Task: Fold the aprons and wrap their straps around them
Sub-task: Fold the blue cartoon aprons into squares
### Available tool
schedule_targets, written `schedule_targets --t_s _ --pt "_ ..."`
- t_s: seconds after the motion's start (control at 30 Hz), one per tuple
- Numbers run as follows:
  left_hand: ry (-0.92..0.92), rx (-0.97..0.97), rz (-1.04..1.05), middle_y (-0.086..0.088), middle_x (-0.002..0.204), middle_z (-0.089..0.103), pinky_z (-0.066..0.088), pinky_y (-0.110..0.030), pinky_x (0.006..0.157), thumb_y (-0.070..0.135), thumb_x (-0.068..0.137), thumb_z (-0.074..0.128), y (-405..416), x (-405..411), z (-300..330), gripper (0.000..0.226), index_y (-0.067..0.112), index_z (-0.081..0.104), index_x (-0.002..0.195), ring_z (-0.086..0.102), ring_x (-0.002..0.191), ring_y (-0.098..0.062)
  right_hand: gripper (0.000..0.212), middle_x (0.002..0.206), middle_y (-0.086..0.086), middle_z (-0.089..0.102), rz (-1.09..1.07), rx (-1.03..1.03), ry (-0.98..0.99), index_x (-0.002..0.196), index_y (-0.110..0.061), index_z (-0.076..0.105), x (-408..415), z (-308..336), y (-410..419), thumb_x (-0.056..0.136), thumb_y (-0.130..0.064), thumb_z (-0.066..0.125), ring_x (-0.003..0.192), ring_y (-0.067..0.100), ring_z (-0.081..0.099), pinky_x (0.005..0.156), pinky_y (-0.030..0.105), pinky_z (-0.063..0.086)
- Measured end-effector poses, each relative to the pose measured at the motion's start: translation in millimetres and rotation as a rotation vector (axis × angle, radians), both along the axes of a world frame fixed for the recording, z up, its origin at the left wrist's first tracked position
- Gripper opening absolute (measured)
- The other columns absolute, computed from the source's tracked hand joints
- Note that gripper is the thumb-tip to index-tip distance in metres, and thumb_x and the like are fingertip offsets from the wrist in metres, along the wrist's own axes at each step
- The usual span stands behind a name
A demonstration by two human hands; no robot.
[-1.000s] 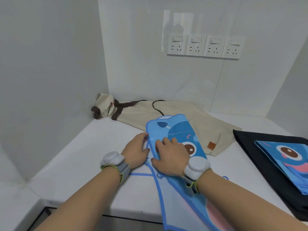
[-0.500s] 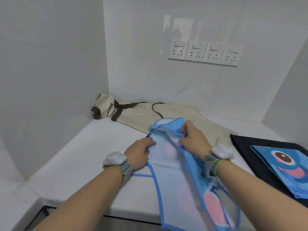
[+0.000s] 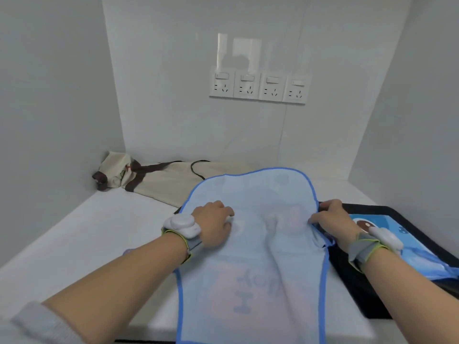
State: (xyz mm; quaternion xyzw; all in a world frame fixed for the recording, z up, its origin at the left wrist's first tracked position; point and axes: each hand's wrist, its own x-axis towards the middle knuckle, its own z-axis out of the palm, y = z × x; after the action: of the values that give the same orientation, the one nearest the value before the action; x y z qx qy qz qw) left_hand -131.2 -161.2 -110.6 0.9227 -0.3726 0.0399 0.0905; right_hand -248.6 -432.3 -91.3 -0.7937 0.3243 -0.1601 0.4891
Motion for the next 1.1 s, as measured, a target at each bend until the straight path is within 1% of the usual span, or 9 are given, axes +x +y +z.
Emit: schedule_targets --t_s 0.13,0.2,0.3,0.43,0.63,0.77,0.87,0.93,1.1 --pt "0.062 -0.073 -0.089 0.003 0.150 0.038 0.030 -0.040 0.112 0.047 0.097 0.039 -49.6 -11.8 -17.1 0.048 0.032 0.039 0.143 0.037 0.137 -0.021 0.019 0.087 0.007 0.059 0.064 -0.189 0.072 0.090 -0.011 0.058 -5.2 -2.5 -12.3 0.078 0.004 0.057 0.079 0.028 0.058 0.066 0.032 0.046" --pt "0.114 -0.039 -0.061 0.005 0.158 0.024 0.017 -0.046 0.118 0.051 0.099 0.034 -64.8 -16.2 -25.6 0.051 0.038 0.029 0.148 0.020 0.147 -0.019 0.026 0.081 -0.002 0.057 0.108 -0.300 0.121 0.083 -0.015 0.065 -6.6 -5.0 -19.2 0.078 0.006 0.051 0.078 0.020 0.056 0.062 0.028 0.043" --pt "0.170 0.041 -0.005 0.014 0.162 0.003 -0.003 -0.052 0.119 0.059 0.099 0.022 -63.3 -15.1 -42.0 0.053 0.049 0.012 0.150 -0.003 0.150 -0.014 0.034 0.085 -0.009 0.053 0.166 -0.446 0.170 0.088 -0.023 0.066 -3.0 -8.0 -23.0 0.079 0.004 0.046 0.085 0.017 0.055 0.069 0.026 0.040" --pt "0.171 0.087 0.061 0.018 0.161 -0.008 -0.011 -0.054 0.117 0.063 0.097 0.014 -43.8 -9.2 -49.0 0.055 0.053 0.000 0.149 -0.012 0.149 -0.013 0.037 0.093 -0.007 0.050 0.244 -0.511 0.163 0.099 -0.021 0.067 11.8 -7.0 -12.6 0.080 0.003 0.046 0.094 0.019 0.052 0.075 0.026 0.038" --pt "0.166 0.096 0.148 0.018 0.161 -0.008 -0.010 -0.056 0.116 0.060 0.098 0.014 -8.9 -8.8 -47.9 0.052 0.054 0.001 0.148 -0.012 0.149 -0.011 0.031 0.108 0.003 0.054 0.305 -0.664 0.275 0.104 -0.023 0.060 36.6 -4.4 7.4 0.082 -0.007 0.046 0.106 0.027 0.055 0.081 0.030 0.042" --pt "0.171 0.103 0.167 0.020 0.161 -0.009 -0.011 -0.056 0.116 0.061 0.098 0.013 19.6 -4.3 -47.2 0.053 0.055 -0.001 0.148 -0.015 0.148 -0.009 0.029 0.120 0.007 0.040 0.162 -0.888 0.432 0.112 -0.023 0.056 39.2 -4.2 13.6 0.085 -0.018 0.048 0.112 0.032 0.040 0.088 0.038 0.042" --pt "0.186 0.099 0.174 0.020 0.160 -0.010 -0.011 -0.055 0.117 0.063 0.097 0.014 32.1 0.1 -47.8 0.053 0.055 0.000 0.148 -0.016 0.148 -0.009 0.036 0.138 0.003 0.036 0.165 -1.074 0.325 0.122 -0.026 0.054 39.1 -4.1 18.1 0.086 -0.026 0.052 0.125 0.031 0.034 0.092 0.039 0.041" --pt "0.191 0.059 0.165 0.019 0.161 -0.006 -0.010 -0.054 0.118 0.062 0.097 0.018 34.0 3.7 -48.6 0.055 0.052 0.005 0.149 -0.013 0.149 -0.010 0.043 0.154 0.001 0.030 0.316 -1.108 0.184 0.133 -0.028 0.051 41.2 -8.7 28.4 0.091 -0.034 0.051 0.139 0.029 0.027 0.107 0.040 0.035" --pt "0.037 -0.179 0.332 0.002 0.152 0.030 0.027 -0.044 0.113 0.035 0.095 0.047 46.2 22.7 -37.1 0.045 0.031 0.041 0.139 0.024 0.143 -0.024 0.063 0.164 -0.002 0.008 0.657 -0.868 0.429 0.153 -0.031 0.022 46.9 -36.0 59.5 0.097 -0.059 0.033 0.151 0.023 0.005 0.121 0.044 0.013"
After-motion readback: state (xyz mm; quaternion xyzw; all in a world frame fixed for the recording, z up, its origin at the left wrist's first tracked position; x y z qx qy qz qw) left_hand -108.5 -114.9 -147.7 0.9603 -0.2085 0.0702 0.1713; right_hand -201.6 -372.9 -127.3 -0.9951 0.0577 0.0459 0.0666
